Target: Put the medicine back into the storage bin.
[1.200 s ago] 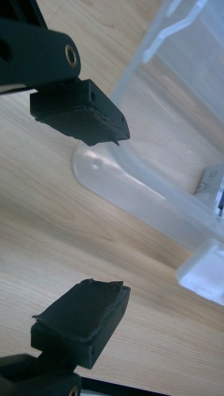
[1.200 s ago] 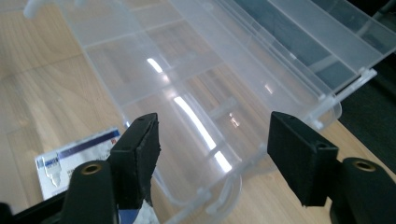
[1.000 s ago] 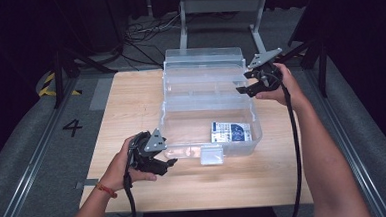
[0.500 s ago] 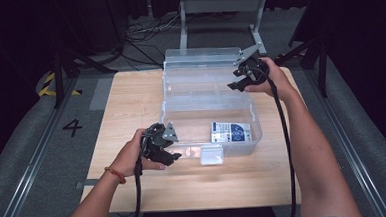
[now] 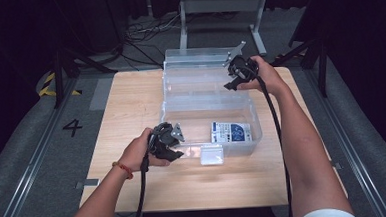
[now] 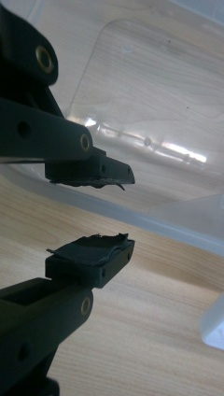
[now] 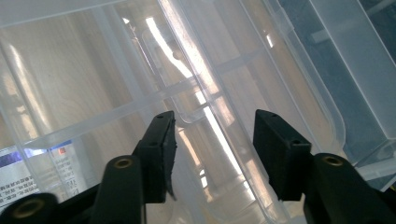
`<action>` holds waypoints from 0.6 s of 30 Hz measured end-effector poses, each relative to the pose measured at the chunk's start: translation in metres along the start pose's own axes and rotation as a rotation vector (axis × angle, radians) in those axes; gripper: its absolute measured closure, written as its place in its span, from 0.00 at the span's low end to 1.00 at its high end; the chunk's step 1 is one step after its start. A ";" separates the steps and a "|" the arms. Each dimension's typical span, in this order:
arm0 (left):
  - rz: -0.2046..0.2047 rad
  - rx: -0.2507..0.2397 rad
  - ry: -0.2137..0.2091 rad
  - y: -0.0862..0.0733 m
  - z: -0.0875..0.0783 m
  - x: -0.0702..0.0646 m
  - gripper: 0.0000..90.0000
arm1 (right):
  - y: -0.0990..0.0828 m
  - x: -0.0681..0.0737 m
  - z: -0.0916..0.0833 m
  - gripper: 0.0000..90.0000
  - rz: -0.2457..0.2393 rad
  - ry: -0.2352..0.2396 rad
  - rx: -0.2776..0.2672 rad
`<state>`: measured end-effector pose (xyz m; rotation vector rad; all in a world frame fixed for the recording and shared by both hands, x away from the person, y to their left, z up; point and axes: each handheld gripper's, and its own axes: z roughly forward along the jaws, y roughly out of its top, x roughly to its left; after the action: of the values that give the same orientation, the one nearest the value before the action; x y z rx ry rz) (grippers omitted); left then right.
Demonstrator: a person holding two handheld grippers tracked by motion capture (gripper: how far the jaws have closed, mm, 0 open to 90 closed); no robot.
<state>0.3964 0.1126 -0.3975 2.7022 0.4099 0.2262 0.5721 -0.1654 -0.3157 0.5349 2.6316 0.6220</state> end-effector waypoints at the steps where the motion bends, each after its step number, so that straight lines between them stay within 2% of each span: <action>1: -0.006 -0.002 -0.009 0.000 0.001 0.001 0.78 | -0.001 -0.001 -0.002 0.64 0.003 -0.001 0.002; 4: 0.002 -0.018 -0.021 0.000 0.003 0.002 0.82 | -0.001 -0.001 -0.003 0.70 -0.004 -0.011 0.008; 5: 0.006 -0.021 -0.025 0.000 0.003 0.002 0.82 | 0.000 0.003 -0.004 0.78 -0.034 -0.050 0.031; 6: -0.005 -0.022 -0.023 -0.001 0.002 0.001 0.82 | 0.000 0.003 -0.004 0.78 -0.034 -0.050 0.031; 7: -0.007 -0.024 -0.026 -0.002 0.002 0.000 0.82 | 0.000 0.006 -0.003 0.82 -0.029 -0.065 0.011; 8: -0.001 -0.017 -0.024 -0.002 0.002 0.000 0.82 | 0.000 0.008 -0.004 0.84 -0.027 -0.052 -0.013; 10: -0.001 -0.016 -0.022 -0.002 0.002 -0.001 0.82 | 0.000 0.011 -0.004 0.84 -0.043 -0.049 -0.014; 13: -0.009 -0.016 -0.018 -0.002 0.002 -0.002 0.81 | 0.002 0.015 -0.006 0.85 -0.080 -0.074 0.015; 14: 0.007 -0.017 -0.014 -0.001 0.002 -0.002 0.81 | 0.003 0.017 -0.005 0.85 -0.091 -0.080 0.024; 15: 0.006 -0.017 -0.012 -0.001 0.002 -0.002 0.81 | 0.004 0.019 -0.005 0.85 -0.099 -0.094 0.038; 18: 0.007 -0.021 -0.013 -0.001 0.002 -0.003 0.81 | 0.008 0.020 -0.004 0.87 -0.125 -0.100 0.065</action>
<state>0.3939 0.1122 -0.4001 2.6831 0.3928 0.2141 0.5555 -0.1510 -0.3139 0.4049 2.5742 0.4608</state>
